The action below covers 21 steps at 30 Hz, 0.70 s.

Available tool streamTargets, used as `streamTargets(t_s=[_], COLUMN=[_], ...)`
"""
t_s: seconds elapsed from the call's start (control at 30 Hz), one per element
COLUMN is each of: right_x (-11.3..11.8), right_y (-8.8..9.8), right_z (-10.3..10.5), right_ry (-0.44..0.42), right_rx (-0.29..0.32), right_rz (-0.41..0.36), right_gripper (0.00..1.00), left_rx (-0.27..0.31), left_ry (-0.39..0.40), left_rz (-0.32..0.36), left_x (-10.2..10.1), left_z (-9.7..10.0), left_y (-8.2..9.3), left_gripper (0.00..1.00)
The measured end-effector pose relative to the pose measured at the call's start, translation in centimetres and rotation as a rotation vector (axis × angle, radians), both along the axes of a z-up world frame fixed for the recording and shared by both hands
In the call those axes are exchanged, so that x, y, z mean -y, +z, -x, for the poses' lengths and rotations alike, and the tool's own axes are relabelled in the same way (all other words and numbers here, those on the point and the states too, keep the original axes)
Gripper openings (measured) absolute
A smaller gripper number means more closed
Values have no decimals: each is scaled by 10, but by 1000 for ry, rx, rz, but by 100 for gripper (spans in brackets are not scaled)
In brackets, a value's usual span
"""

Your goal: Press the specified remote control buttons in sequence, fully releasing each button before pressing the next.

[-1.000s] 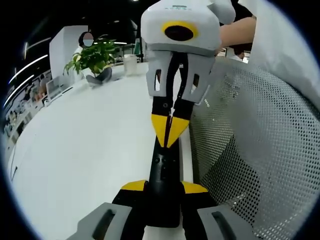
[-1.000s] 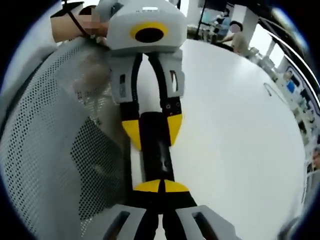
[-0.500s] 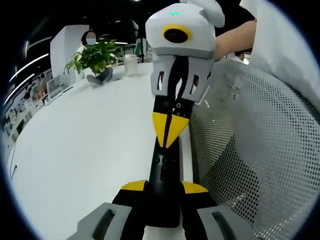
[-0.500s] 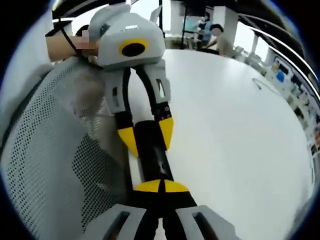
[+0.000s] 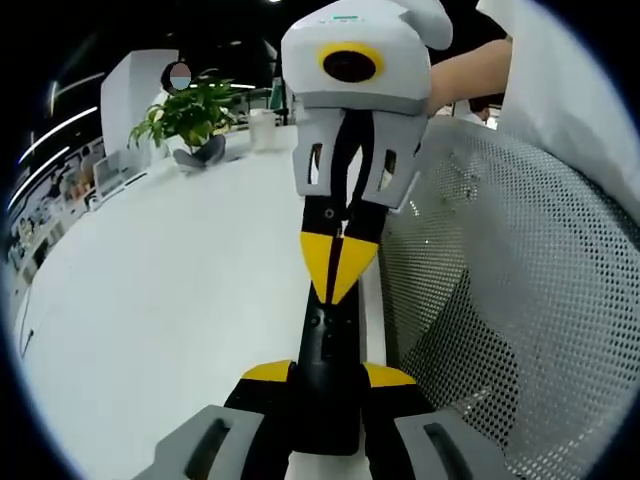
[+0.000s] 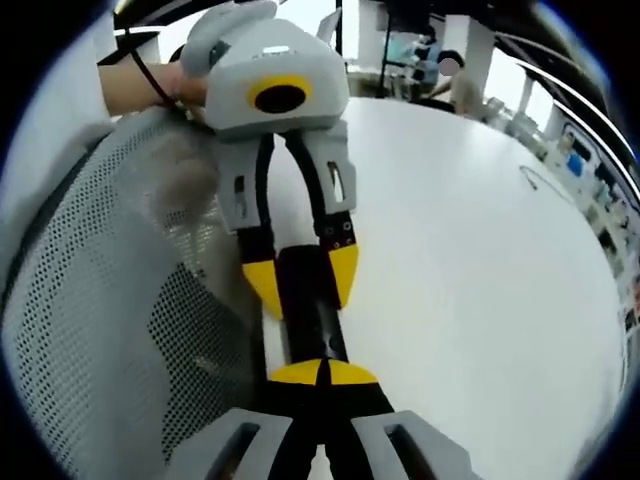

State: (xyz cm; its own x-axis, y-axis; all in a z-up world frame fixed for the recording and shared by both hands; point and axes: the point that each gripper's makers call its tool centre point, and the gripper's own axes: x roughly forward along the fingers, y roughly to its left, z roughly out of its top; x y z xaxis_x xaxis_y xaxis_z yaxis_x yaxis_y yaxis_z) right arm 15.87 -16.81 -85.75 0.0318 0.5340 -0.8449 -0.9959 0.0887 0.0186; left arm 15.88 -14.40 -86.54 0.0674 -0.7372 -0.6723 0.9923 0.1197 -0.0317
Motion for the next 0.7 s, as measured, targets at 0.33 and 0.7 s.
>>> streamTargets(t_s=[0.33, 0.7], right_x=[-2, 1], right_y=[-2, 0], right_z=[0, 1], right_ry=[81, 84], right_rx=[10, 0], right_rz=[72, 41], right_gripper=[0, 0], left_rx=[3, 1], left_ry=[-4, -2], left_rz=[-3, -1], left_x=[0, 0], left_z=[0, 1], left_y=[0, 0], left_gripper=[25, 25])
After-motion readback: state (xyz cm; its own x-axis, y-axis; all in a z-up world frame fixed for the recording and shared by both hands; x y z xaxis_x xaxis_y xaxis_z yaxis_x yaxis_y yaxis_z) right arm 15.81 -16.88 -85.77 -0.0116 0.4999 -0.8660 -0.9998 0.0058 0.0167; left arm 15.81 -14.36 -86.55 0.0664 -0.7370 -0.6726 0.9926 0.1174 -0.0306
